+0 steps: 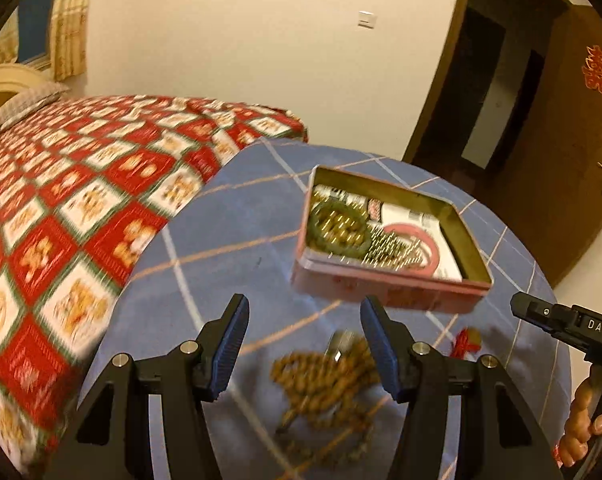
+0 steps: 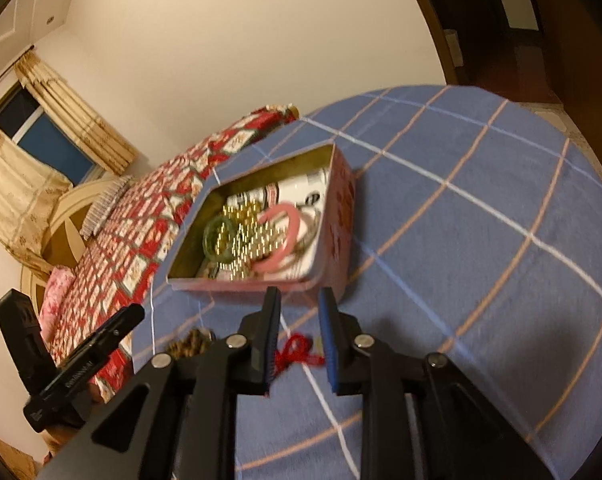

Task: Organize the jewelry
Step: 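Move both open tools back toward the brown wooden beads and red string, then grasp the brown wooden bead strand with the left tool while the right tool grasps the red string knot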

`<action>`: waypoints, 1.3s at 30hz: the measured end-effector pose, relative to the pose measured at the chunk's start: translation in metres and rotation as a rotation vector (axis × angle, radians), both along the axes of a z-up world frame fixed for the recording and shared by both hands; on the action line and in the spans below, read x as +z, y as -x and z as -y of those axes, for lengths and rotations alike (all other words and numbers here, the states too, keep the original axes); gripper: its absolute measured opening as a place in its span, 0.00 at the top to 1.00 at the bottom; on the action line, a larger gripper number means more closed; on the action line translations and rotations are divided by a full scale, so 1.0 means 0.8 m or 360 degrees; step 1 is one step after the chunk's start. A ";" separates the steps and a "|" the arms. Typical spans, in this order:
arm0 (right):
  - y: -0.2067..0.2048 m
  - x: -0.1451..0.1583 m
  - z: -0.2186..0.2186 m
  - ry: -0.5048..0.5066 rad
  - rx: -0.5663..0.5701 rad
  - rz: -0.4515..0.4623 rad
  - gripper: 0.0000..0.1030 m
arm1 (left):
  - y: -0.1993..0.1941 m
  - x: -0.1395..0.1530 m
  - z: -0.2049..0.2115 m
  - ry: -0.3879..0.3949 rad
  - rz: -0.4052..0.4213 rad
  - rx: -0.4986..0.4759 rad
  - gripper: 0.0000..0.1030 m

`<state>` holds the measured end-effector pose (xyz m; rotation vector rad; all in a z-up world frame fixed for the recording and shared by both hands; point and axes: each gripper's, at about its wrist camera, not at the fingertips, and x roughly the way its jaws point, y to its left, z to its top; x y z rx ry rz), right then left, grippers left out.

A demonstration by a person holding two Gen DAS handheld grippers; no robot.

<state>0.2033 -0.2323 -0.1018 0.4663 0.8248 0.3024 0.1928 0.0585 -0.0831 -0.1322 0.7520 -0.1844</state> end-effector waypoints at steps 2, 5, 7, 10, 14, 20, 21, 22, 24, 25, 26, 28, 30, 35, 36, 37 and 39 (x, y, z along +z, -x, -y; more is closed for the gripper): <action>0.007 -0.004 -0.005 0.0026 0.0020 -0.0011 0.76 | 0.013 -0.006 -0.007 -0.0011 -0.0014 0.0007 0.43; 0.014 -0.008 -0.015 0.0072 0.0058 -0.0025 0.76 | 0.028 -0.012 -0.014 -0.0033 -0.0033 0.0000 0.43; 0.019 -0.009 -0.020 0.0088 0.0071 -0.0026 0.76 | 0.037 -0.015 -0.019 -0.0034 -0.0041 -0.0011 0.43; 0.024 -0.010 -0.026 0.0094 0.0088 -0.0032 0.76 | 0.045 -0.017 -0.019 -0.0054 -0.0035 -0.0040 0.43; 0.030 -0.009 -0.033 0.0106 0.0107 -0.0028 0.76 | 0.050 -0.016 -0.012 -0.0071 -0.0011 -0.0099 0.43; 0.040 -0.007 -0.044 0.0166 0.0146 -0.0008 0.76 | 0.050 -0.012 0.007 -0.0125 0.0016 -0.0185 0.43; 0.039 -0.009 -0.046 0.0173 0.0150 -0.0012 0.73 | 0.051 -0.011 0.008 -0.0128 0.0020 -0.0184 0.43; 0.039 -0.010 -0.048 0.0176 0.0154 -0.0017 0.67 | 0.051 -0.009 0.009 -0.0119 0.0022 -0.0183 0.43; 0.036 -0.013 -0.054 0.0198 0.0175 -0.0019 0.57 | 0.053 -0.007 0.009 -0.0098 0.0020 -0.0186 0.43; 0.036 -0.013 -0.057 0.0218 0.0182 -0.0014 0.57 | 0.054 -0.007 0.008 -0.0105 0.0024 -0.0181 0.43; 0.035 -0.013 -0.062 0.0246 0.0194 -0.0004 0.57 | 0.055 -0.006 0.007 -0.0117 0.0027 -0.0175 0.43; 0.030 -0.014 -0.074 0.0342 0.0216 0.0028 0.57 | 0.057 -0.006 0.004 -0.0139 0.0030 -0.0157 0.43; 0.025 -0.017 -0.087 0.0462 0.0225 0.0043 0.57 | 0.059 -0.005 0.000 -0.0136 0.0026 -0.0143 0.43; 0.004 -0.032 -0.109 0.0638 0.0264 0.0015 0.57 | 0.060 -0.004 -0.007 -0.0146 0.0020 -0.0116 0.43; -0.001 -0.038 -0.115 0.0691 0.0281 -0.0014 0.60 | 0.060 -0.003 -0.007 -0.0143 0.0022 -0.0116 0.43; -0.003 -0.044 -0.119 0.0739 0.0282 -0.0032 0.66 | 0.060 -0.003 -0.007 -0.0138 0.0023 -0.0121 0.43; -0.002 -0.045 -0.123 0.0847 0.0271 0.0000 0.81 | 0.059 -0.003 -0.006 -0.0136 0.0024 -0.0137 0.43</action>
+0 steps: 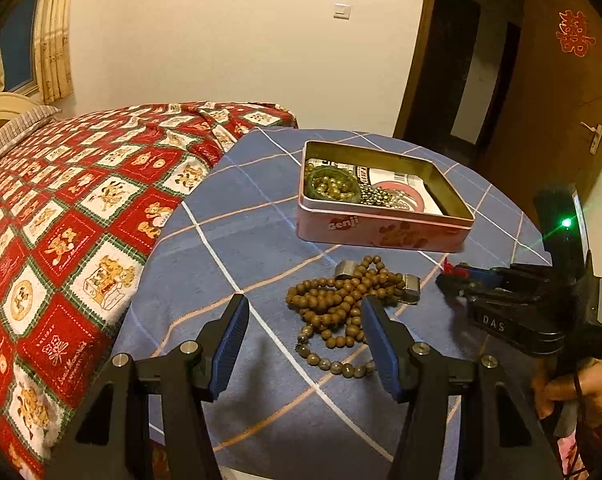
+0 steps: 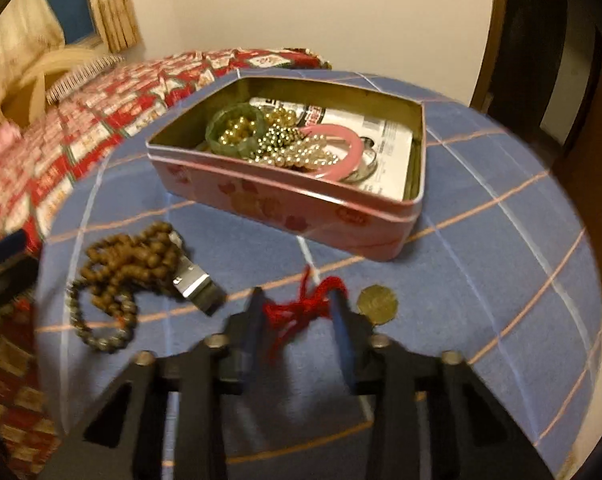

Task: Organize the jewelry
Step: 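Grasp the brown wooden bead strand with the left tool while the right tool grasps the red string knot, then carry the wooden beads with the left tool while the right tool carries the red string into the tin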

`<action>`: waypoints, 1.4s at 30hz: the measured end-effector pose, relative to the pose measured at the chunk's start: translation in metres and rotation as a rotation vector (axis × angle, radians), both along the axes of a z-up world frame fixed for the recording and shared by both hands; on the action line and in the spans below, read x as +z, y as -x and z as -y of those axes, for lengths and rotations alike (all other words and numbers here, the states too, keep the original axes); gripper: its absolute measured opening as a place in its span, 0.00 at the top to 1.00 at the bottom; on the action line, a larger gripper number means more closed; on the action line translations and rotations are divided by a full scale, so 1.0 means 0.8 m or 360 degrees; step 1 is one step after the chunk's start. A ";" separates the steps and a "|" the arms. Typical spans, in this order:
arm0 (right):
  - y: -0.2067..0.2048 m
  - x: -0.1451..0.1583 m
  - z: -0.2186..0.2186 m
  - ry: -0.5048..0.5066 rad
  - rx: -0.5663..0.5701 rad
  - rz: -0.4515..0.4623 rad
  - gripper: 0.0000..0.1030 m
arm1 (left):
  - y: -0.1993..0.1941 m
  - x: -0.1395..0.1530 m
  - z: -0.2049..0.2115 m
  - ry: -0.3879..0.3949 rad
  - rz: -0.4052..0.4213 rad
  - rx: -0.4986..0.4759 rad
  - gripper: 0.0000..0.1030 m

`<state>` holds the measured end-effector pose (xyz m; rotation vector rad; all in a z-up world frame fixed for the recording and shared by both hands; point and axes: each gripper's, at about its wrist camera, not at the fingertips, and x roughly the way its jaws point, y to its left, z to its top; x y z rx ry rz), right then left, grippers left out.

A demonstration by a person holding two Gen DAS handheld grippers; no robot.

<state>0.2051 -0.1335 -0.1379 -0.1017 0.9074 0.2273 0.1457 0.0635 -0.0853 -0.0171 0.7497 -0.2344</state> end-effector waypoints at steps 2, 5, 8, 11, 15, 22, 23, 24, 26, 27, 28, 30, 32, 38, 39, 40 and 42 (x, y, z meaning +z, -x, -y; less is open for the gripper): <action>-0.001 0.000 0.006 -0.0028 0.0009 -0.0006 0.88 | -0.002 -0.001 0.003 -0.0004 -0.0002 -0.0020 0.43; 0.002 0.005 0.023 -0.0152 -0.0028 -0.0015 0.89 | -0.006 -0.004 0.008 -0.0008 -0.0017 -0.0078 0.43; 0.015 0.024 0.044 -0.0310 -0.0050 0.0034 0.90 | -0.012 -0.008 0.023 -0.0051 -0.0029 -0.0180 0.43; 0.025 0.046 0.056 -0.0433 -0.0057 0.0077 0.90 | -0.021 -0.011 0.046 -0.0125 -0.0006 -0.0283 0.43; 0.037 0.070 0.062 -0.0470 -0.0071 0.0140 0.90 | -0.041 -0.027 0.070 -0.0252 -0.0021 -0.0334 0.43; 0.042 0.075 0.068 -0.0500 -0.0093 0.0148 0.90 | -0.056 -0.054 0.081 -0.0366 -0.0103 -0.0322 0.58; 0.041 0.074 0.068 -0.0506 -0.0095 0.0144 0.90 | -0.056 -0.051 0.078 -0.0321 -0.0121 -0.0317 0.65; 0.040 0.074 0.067 -0.0511 -0.0099 0.0141 0.90 | -0.057 -0.047 0.075 -0.0258 -0.0138 -0.0318 0.72; 0.040 0.075 0.067 -0.0531 -0.0098 0.0142 0.90 | -0.053 -0.034 0.065 -0.0133 -0.0125 -0.0306 0.73; 0.041 0.075 0.069 -0.0539 -0.0094 0.0146 0.90 | -0.051 -0.028 0.062 -0.0106 -0.0105 -0.0294 0.73; 0.042 0.077 0.069 -0.0544 -0.0090 0.0156 0.90 | -0.047 -0.020 0.058 -0.0076 -0.0080 -0.0287 0.73; 0.043 0.081 0.070 -0.0549 -0.0084 0.0173 0.90 | -0.042 -0.008 0.050 0.0000 -0.0053 -0.0283 0.73; 0.044 0.082 0.070 -0.0558 -0.0089 0.0178 0.90 | -0.032 0.008 0.039 0.0083 0.0003 -0.0269 0.73; 0.047 0.085 0.079 -0.0615 -0.0117 0.0194 0.90 | -0.015 0.052 -0.001 0.0213 0.0161 -0.0133 0.73; 0.047 0.086 0.080 -0.0624 -0.0115 0.0196 0.90 | -0.016 0.054 -0.004 0.0206 0.0171 -0.0121 0.73; 0.047 0.087 0.080 -0.0632 -0.0112 0.0197 0.89 | -0.014 0.056 -0.007 0.0197 0.0182 -0.0107 0.73; 0.049 0.090 0.079 -0.0649 -0.0102 0.0199 0.89 | -0.012 0.057 -0.009 0.0195 0.0184 -0.0094 0.73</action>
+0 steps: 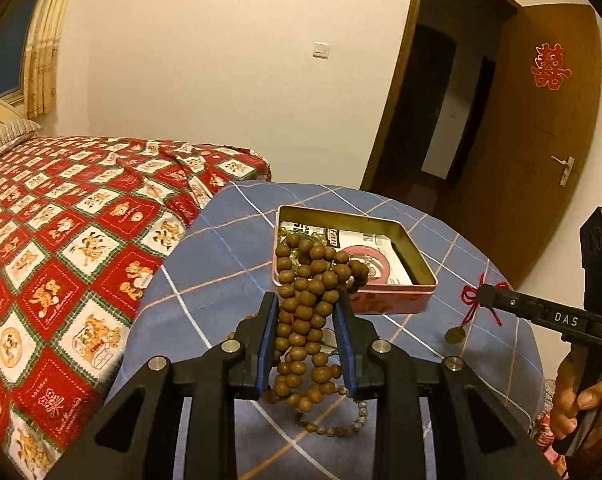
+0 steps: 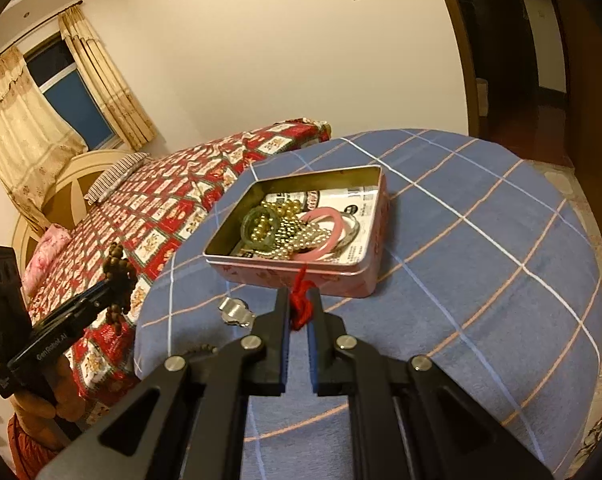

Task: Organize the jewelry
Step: 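Carry the wooden beads with the left tool while the right tool carries the red string into the tin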

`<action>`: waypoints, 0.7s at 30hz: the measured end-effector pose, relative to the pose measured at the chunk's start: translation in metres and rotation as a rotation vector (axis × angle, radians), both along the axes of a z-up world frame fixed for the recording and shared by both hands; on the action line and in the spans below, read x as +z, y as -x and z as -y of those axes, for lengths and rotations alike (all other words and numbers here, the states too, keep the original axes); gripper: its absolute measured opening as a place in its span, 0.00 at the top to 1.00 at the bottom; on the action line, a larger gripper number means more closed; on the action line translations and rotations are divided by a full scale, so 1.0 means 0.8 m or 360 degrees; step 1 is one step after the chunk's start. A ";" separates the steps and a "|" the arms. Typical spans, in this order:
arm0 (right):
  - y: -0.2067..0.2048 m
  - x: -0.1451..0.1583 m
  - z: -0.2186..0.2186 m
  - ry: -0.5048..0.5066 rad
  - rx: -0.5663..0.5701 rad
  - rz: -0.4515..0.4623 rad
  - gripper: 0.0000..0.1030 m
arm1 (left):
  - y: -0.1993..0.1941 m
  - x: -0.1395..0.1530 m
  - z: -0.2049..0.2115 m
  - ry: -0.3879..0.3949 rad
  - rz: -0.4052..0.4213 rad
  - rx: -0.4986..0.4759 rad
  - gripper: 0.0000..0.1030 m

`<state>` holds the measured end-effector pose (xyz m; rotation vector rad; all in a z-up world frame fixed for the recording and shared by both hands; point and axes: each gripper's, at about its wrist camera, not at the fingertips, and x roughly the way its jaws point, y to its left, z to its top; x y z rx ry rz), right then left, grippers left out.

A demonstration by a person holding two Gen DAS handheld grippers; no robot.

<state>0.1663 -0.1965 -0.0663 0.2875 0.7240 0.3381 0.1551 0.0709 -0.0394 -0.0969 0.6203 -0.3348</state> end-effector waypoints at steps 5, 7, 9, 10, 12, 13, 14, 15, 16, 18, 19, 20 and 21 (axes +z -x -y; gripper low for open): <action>0.002 0.009 -0.005 -0.0014 0.0031 0.0027 0.89 | -0.004 -0.009 0.011 -0.0023 -0.0023 0.0008 0.73; 0.002 0.012 -0.005 -0.0021 0.0027 0.0034 0.89 | -0.005 -0.011 0.015 -0.0019 -0.0024 -0.0003 0.73; 0.000 0.014 -0.005 -0.0014 0.0021 0.0040 0.89 | -0.007 -0.011 0.019 -0.0008 -0.0026 -0.0026 0.73; -0.003 0.015 -0.005 -0.0020 0.0023 0.0040 0.90 | -0.009 -0.010 0.023 -0.0009 -0.0024 -0.0042 0.73; -0.007 0.019 -0.003 -0.0051 0.0033 0.0040 0.89 | -0.012 -0.007 0.030 -0.0016 -0.0015 -0.0062 0.73; -0.010 0.021 -0.002 -0.0070 0.0039 0.0040 0.89 | -0.014 -0.005 0.033 -0.0015 -0.0009 -0.0069 0.73; -0.013 0.024 -0.001 -0.0085 0.0043 0.0042 0.89 | -0.017 -0.003 0.035 -0.0011 -0.0003 -0.0074 0.73; -0.017 0.028 0.000 -0.0095 0.0044 0.0046 0.89 | -0.019 -0.001 0.038 -0.0007 0.0003 -0.0078 0.73; -0.021 0.031 0.001 -0.0105 0.0046 0.0051 0.89 | -0.024 0.001 0.041 -0.0002 0.0010 -0.0086 0.73; -0.032 0.038 0.003 -0.0135 0.0064 0.0059 0.89 | -0.031 0.005 0.047 -0.0001 0.0020 -0.0093 0.73; -0.039 0.043 0.005 -0.0152 0.0070 0.0062 0.89 | -0.037 0.007 0.052 0.0002 0.0025 -0.0103 0.73; -0.046 0.047 0.006 -0.0169 0.0074 0.0065 0.89 | -0.041 0.009 0.055 0.0004 0.0027 -0.0112 0.73; -0.051 0.049 0.008 -0.0179 0.0077 0.0066 0.89 | -0.046 0.009 0.058 0.0003 0.0030 -0.0119 0.73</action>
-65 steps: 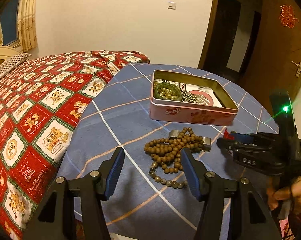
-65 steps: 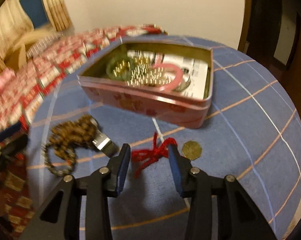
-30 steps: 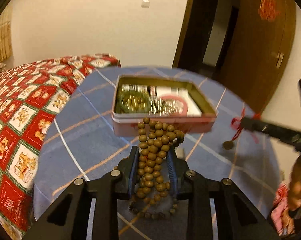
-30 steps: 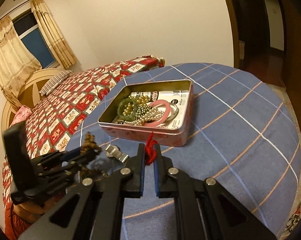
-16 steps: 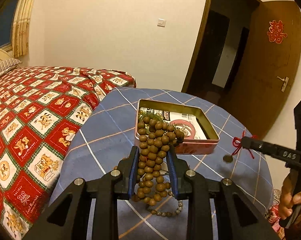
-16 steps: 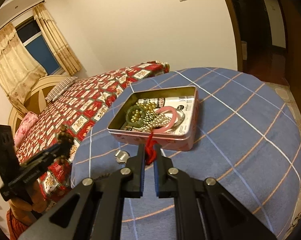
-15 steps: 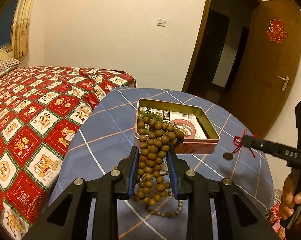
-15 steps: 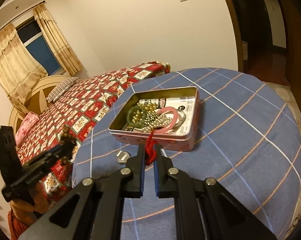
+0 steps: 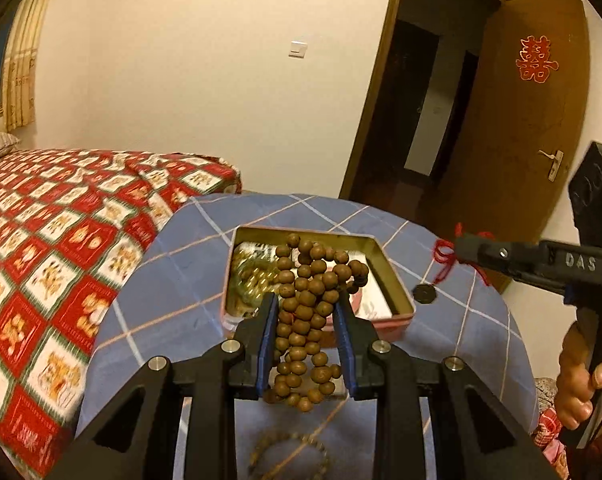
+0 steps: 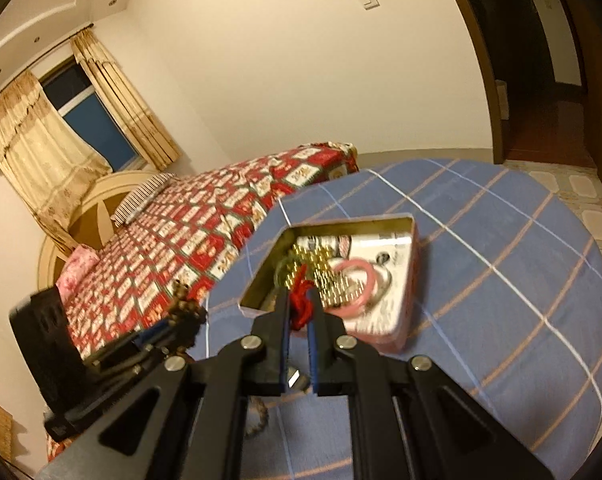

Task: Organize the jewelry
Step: 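Carry the wooden beads with the left tool while the right tool carries the red string into the tin, then open the left tool releasing the wooden beads while the right tool releases the red string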

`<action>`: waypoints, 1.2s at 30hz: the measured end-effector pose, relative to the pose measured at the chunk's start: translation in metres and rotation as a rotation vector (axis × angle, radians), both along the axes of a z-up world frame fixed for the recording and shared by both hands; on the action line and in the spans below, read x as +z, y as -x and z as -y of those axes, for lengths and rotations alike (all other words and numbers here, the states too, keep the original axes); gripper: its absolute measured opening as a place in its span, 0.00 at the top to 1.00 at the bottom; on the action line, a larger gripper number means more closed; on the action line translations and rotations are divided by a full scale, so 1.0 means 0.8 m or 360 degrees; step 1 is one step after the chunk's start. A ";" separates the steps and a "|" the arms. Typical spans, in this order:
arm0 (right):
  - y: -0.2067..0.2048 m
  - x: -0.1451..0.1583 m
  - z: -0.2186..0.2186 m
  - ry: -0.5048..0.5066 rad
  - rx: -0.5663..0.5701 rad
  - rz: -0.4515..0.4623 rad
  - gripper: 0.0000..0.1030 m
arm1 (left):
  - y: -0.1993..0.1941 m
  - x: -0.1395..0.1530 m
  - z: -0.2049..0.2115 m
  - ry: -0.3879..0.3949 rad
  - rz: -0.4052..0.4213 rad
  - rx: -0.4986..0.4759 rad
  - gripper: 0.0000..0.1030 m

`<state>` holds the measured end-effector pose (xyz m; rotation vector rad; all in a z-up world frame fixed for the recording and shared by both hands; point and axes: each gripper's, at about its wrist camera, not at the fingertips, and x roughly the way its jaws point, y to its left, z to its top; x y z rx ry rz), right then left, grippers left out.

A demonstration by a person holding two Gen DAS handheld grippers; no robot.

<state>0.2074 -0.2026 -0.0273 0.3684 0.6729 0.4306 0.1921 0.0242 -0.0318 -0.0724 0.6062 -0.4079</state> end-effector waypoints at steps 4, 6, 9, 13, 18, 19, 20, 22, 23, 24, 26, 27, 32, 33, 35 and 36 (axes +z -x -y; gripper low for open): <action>-0.030 0.007 0.006 -0.0006 -0.0009 0.0001 0.89 | -0.023 0.002 0.016 -0.0016 0.0003 -0.0011 0.73; -0.043 0.006 0.007 0.0005 -0.0016 -0.0003 0.89 | -0.033 0.001 0.022 -0.0013 -0.0004 -0.0016 0.73; -0.064 0.002 0.008 0.0030 -0.0036 -0.0014 0.89 | -0.052 -0.003 0.032 -0.0021 -0.0025 -0.0016 0.73; -0.093 -0.010 0.006 0.0073 -0.0056 -0.0051 0.89 | -0.075 -0.009 0.046 -0.0055 -0.0036 -0.0031 0.73; -0.129 -0.028 0.002 0.0147 -0.0082 -0.0089 0.89 | -0.103 -0.021 0.061 -0.0082 -0.0079 -0.0024 0.73; -0.135 -0.031 0.002 0.0152 -0.0083 -0.0102 0.89 | -0.108 -0.025 0.063 -0.0082 -0.0091 -0.0023 0.73; -0.142 -0.036 0.002 0.0157 -0.0088 -0.0122 0.89 | -0.113 -0.028 0.064 -0.0086 -0.0104 -0.0016 0.73; -0.152 -0.043 0.004 0.0174 -0.0094 -0.0140 0.89 | -0.124 -0.034 0.067 -0.0086 -0.0131 -0.0003 0.73; -0.156 -0.047 0.005 0.0185 -0.0097 -0.0147 0.89 | -0.128 -0.036 0.068 -0.0083 -0.0143 0.0001 0.73; -0.161 -0.049 0.005 0.0190 -0.0098 -0.0154 0.89 | -0.133 -0.039 0.070 -0.0083 -0.0156 0.0002 0.73; -0.167 -0.054 0.006 0.0200 -0.0100 -0.0169 0.89 | -0.140 -0.043 0.074 -0.0094 -0.0172 0.0005 0.73; -0.171 -0.057 0.006 0.0207 -0.0098 -0.0178 0.89 | -0.142 -0.044 0.076 -0.0100 -0.0178 0.0005 0.73; -0.182 -0.066 0.006 0.0225 -0.0074 -0.0213 0.86 | -0.157 -0.060 0.084 -0.0132 -0.0224 0.0013 0.73; -0.184 -0.068 0.006 0.0228 -0.0073 -0.0221 0.85 | -0.158 -0.062 0.085 -0.0134 -0.0234 0.0016 0.73; -0.186 -0.071 0.008 0.0224 -0.0071 -0.0242 0.79 | -0.160 -0.067 0.088 -0.0142 -0.0252 0.0020 0.73; -0.187 -0.073 0.009 0.0216 -0.0068 -0.0251 0.72 | -0.161 -0.068 0.089 -0.0150 -0.0249 0.0022 0.73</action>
